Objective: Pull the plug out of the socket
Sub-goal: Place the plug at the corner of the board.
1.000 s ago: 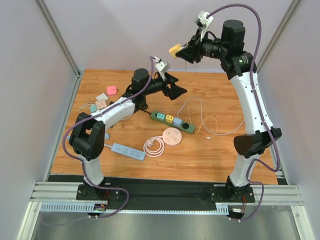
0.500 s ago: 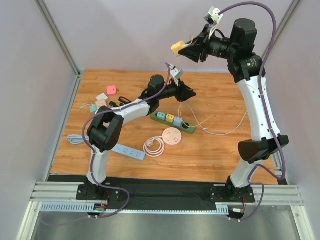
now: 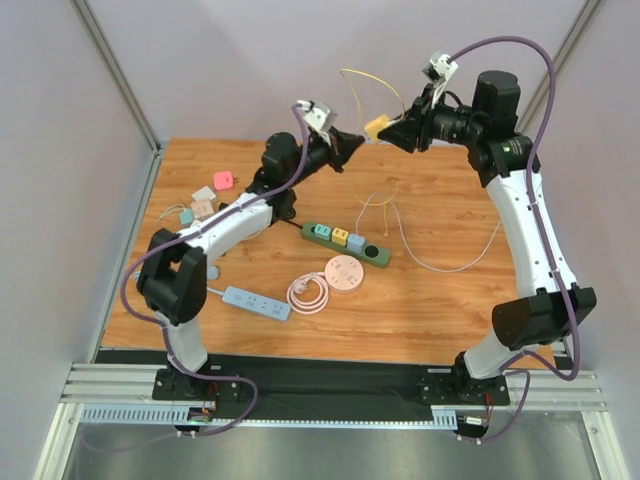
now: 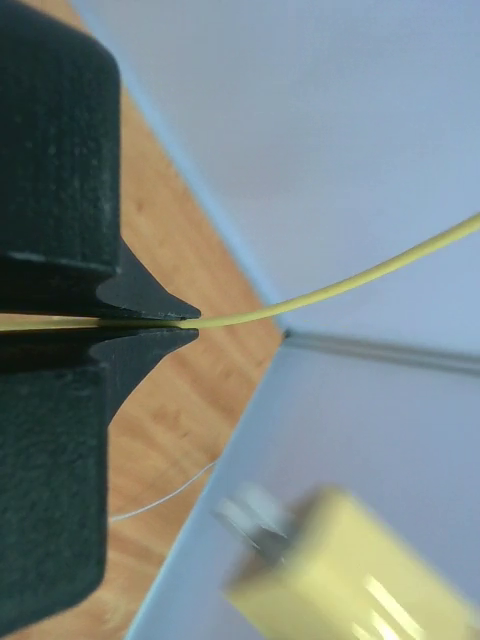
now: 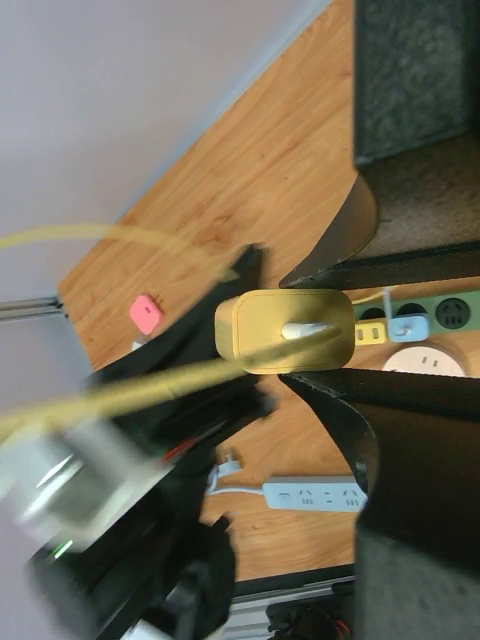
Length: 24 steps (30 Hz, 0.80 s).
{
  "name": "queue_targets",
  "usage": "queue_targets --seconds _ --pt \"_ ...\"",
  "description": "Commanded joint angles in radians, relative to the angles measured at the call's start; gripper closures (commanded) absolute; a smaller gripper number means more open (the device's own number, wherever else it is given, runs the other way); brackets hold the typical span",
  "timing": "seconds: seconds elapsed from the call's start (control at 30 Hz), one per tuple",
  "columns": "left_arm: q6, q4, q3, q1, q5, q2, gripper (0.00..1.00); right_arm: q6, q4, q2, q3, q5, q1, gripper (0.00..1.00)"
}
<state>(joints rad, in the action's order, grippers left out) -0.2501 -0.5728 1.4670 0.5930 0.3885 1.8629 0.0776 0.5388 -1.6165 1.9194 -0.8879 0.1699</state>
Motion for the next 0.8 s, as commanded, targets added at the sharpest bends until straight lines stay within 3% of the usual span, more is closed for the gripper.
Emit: queue_targets --seconds 0.0,0.13,0.2,0.33,0.47,0.77 --pt "0.162 -0.063 -0.002 -0.018 -0.144 -0.163 1.0 0.062 -0.045 0.087 -0.1 -0.002 -0.02 1.0" --pt "0.417 0.207 0.059 -0.016 -0.29 -0.24 1.0 0.094 -0.046 0.133 -0.204 -0.008 -0.021 1.0" --pt "0.546 0.243 0.047 -0.018 -0.347 -0.275 1.0 0.102 -0.054 0.153 -0.256 -0.006 -0.021 1.0" --pt "0.615 0.237 -0.002 -0.024 -0.366 -0.358 1.0 0.108 -0.082 0.171 -0.324 0.003 -0.021 1.0" --pt "0.53 0.235 0.012 -0.048 -0.315 -0.43 1.0 0.116 -0.091 0.179 -0.375 0.017 -0.023 1.0" --pt "0.129 0.294 0.171 -0.134 -0.202 -0.51 1.0 0.096 -0.129 0.167 -0.47 -0.016 -0.024 1.0"
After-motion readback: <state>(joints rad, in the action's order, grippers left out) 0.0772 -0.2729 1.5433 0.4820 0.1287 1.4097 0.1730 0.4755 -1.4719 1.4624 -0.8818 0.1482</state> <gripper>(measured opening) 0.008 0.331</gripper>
